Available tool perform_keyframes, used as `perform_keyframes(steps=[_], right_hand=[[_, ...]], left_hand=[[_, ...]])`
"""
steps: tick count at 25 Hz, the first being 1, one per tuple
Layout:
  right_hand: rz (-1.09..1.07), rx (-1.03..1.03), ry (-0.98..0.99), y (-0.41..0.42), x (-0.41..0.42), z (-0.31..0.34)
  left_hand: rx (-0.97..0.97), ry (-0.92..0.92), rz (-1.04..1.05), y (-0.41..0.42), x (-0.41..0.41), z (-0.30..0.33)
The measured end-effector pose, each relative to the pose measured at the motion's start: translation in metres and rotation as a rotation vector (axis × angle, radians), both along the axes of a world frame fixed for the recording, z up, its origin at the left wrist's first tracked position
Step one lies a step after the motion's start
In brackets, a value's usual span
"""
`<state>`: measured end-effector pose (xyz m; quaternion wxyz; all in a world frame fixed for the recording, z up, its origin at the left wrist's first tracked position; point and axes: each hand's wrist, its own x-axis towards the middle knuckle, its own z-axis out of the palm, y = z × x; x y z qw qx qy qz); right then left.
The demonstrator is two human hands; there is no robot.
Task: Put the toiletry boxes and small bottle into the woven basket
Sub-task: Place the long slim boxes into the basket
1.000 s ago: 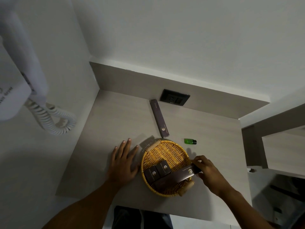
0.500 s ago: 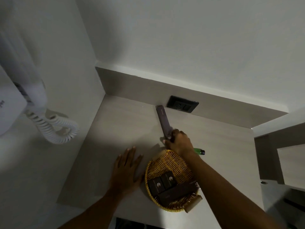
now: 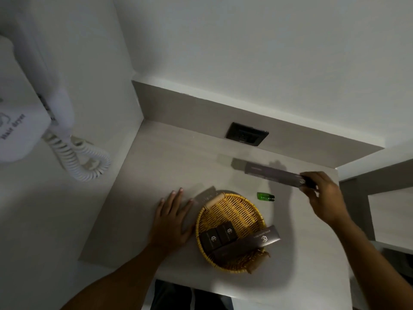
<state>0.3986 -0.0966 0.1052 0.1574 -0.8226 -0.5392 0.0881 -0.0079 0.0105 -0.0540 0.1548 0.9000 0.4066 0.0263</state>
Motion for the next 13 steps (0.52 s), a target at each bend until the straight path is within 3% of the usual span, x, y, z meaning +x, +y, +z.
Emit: perform_keyframes(steps=[4, 7, 13], right_hand=[[0.126, -0.083, 0.060, -0.028, -0.002, -0.005], [0.270, -0.150, 0.055, -0.014, -0.033, -0.023], [0.360, -0.177, 0.060, 0.025, -0.074, -0.050]], left_hand=[[0.004, -0.013, -0.002, -0.001, 0.000, 0.000], [0.012, -0.008, -0.001, -0.001, 0.001, 0.002], [0.001, 0.001, -0.005, 0.000, 0.001, 0.003]])
